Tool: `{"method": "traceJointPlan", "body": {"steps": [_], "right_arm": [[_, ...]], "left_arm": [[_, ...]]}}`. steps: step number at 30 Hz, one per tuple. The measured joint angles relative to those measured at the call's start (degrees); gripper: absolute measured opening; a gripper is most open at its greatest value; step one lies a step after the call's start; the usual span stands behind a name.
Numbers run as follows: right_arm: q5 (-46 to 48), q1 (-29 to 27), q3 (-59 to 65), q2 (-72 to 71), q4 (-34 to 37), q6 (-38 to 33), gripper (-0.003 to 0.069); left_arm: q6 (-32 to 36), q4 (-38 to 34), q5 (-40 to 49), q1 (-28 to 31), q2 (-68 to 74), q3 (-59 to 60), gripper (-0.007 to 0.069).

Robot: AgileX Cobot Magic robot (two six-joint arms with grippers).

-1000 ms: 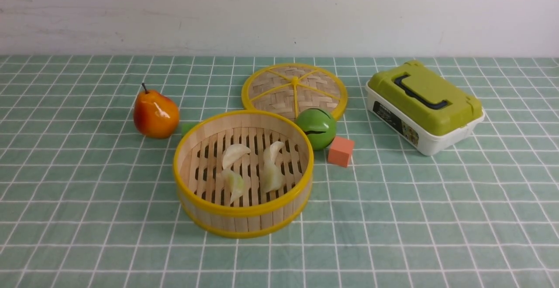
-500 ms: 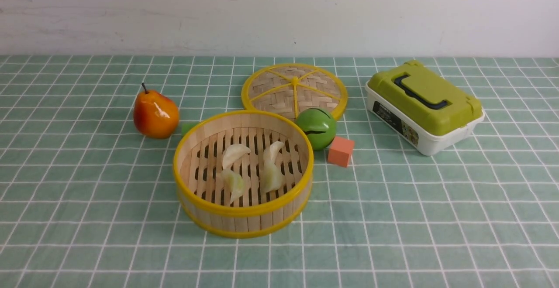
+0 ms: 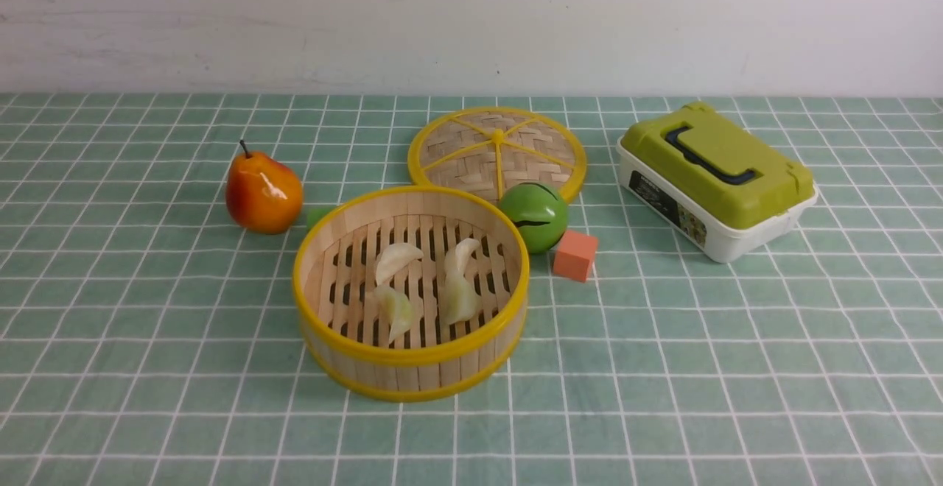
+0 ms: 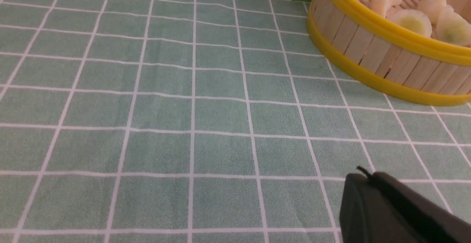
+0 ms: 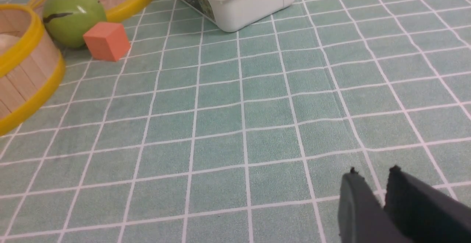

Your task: Put the dumplings into the steamer on the table with the blue tablecloth.

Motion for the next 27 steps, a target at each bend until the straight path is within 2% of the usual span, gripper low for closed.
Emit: {"method": "traceJointPlan", "body": {"steps": [27], "right_arm": [[0.0, 0.0, 0.0, 0.0, 0.0, 0.0, 0.0153]], "left_arm": [[0.0, 0.0, 0.0, 0.0, 0.0, 0.0, -0.0011]]}}
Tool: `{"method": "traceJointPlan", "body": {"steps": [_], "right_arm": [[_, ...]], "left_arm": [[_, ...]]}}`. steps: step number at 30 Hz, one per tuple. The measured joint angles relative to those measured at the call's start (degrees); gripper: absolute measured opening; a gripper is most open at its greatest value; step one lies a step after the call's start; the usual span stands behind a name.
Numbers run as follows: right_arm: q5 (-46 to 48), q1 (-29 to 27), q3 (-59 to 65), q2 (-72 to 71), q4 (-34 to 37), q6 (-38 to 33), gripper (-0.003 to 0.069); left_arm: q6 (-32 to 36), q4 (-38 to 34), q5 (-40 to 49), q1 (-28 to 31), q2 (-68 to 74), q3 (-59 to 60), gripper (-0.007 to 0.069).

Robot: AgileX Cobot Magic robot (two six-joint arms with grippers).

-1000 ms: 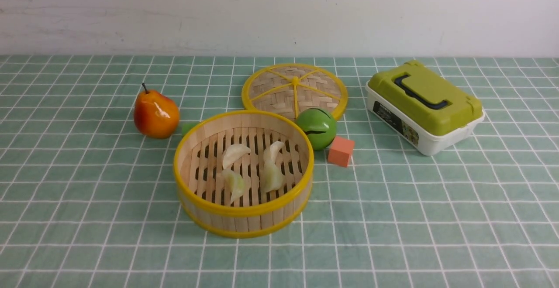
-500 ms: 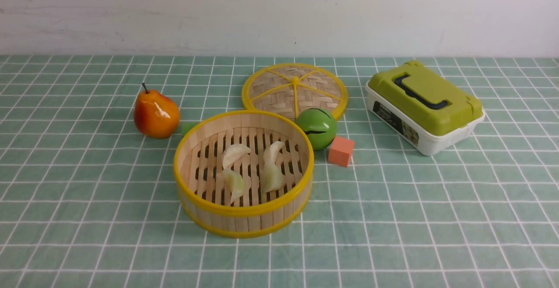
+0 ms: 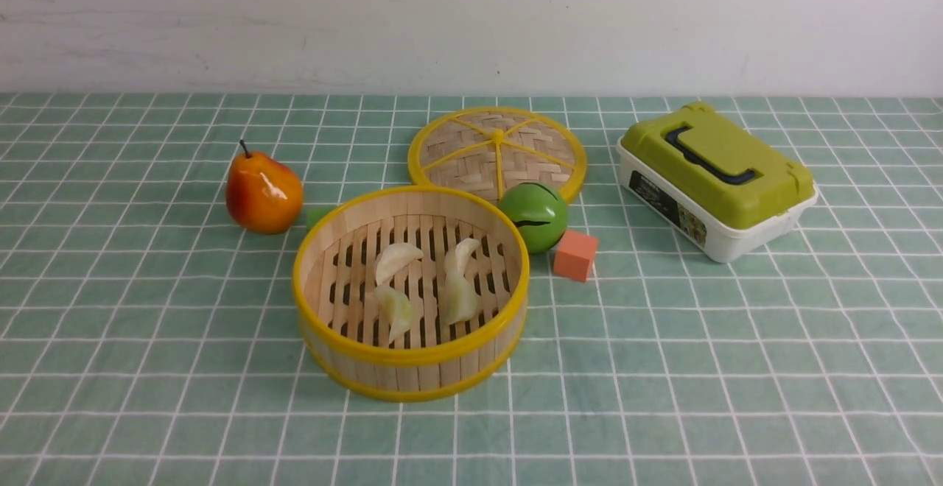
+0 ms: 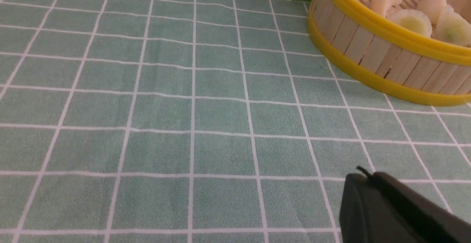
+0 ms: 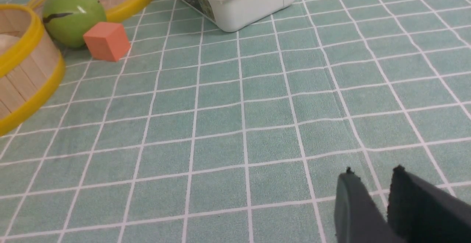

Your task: Put the dumplings into the steamer on the table with the blue tablecloth.

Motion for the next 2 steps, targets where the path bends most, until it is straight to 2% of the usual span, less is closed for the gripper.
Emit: {"method": "traceJointPlan", "body": {"steps": [2], "right_arm": [[0.0, 0.0, 0.0, 0.0, 0.0, 0.0, 0.0157]], "left_arm": [[0.0, 0.0, 0.0, 0.0, 0.0, 0.0, -0.0011]]}}
